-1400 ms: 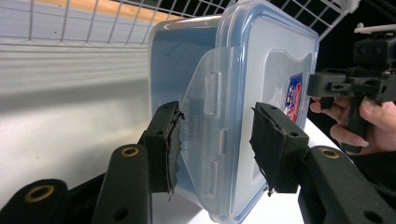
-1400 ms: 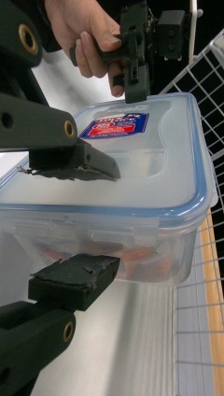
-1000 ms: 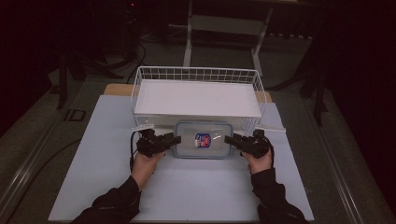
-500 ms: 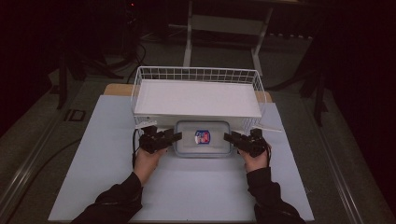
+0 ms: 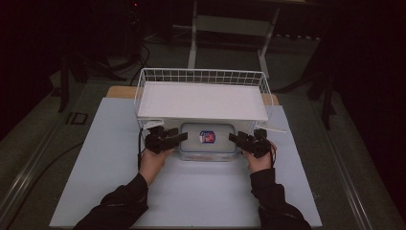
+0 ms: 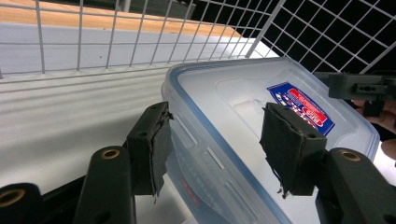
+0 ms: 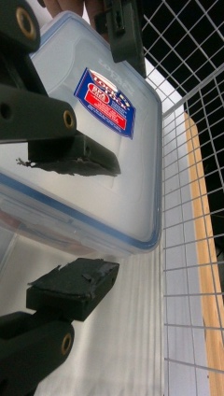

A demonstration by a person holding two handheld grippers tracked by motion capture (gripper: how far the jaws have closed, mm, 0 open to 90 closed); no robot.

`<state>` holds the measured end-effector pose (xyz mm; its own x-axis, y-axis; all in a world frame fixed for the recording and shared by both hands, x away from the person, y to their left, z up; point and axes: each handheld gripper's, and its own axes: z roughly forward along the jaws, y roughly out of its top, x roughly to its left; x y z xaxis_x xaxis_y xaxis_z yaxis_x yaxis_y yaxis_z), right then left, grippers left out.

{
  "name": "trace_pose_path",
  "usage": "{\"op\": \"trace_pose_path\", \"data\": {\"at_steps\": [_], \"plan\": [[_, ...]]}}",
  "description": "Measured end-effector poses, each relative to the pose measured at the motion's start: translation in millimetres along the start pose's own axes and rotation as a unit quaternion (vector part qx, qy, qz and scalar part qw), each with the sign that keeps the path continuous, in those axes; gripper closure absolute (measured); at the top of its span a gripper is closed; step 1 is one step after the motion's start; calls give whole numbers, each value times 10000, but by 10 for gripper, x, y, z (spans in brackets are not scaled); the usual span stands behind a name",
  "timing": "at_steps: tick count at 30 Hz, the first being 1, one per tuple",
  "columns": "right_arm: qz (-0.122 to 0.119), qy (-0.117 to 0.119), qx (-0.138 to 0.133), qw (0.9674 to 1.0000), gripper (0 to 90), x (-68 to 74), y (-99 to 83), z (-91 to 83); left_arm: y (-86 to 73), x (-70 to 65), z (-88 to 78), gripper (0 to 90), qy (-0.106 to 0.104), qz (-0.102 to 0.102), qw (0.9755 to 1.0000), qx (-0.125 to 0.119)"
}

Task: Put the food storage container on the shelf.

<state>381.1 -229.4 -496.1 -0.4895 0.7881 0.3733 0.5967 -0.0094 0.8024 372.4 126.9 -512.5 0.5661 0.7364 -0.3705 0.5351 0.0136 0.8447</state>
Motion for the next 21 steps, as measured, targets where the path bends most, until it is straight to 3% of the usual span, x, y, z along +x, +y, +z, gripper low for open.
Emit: {"op": "trace_pose_path", "data": {"at_steps": [2,4,6,8,9,11,12,16,21], "plan": [[14,13,-67,10000,400,3,0,-14,4,-31,-20,405,44,-29,10000,-36],[13,21,-78,10000,385,23,-4,-34,20,-40,-50,374,-10,178,9998,-63],[-83,-13,-91,9999,375,49,-6,-56,16,-93,-90,341,-20,61,10000,-42],[-139,16,-120,9998,367,97,-13,-106,19,-109,-133,302,-81,358,9993,4],[-194,8,-121,9997,367,126,-18,-133,11,-123,-153,299,-115,277,9996,3],[-240,14,-125,9996,367,149,-21,-154,4,-119,-187,262,-228,304,9993,-6],[-284,57,-135,9995,366,188,-30,-190,-18,-168,-259,262,-201,189,9996,-28],[-430,290,-80,9986,358,358,-94,-313,-44,-234,-398,164,-154,344,9993,37],[-489,594,-44,9970,393,505,-165,-385,-113,-313,-539,95,-392,286,9986,192]]}}
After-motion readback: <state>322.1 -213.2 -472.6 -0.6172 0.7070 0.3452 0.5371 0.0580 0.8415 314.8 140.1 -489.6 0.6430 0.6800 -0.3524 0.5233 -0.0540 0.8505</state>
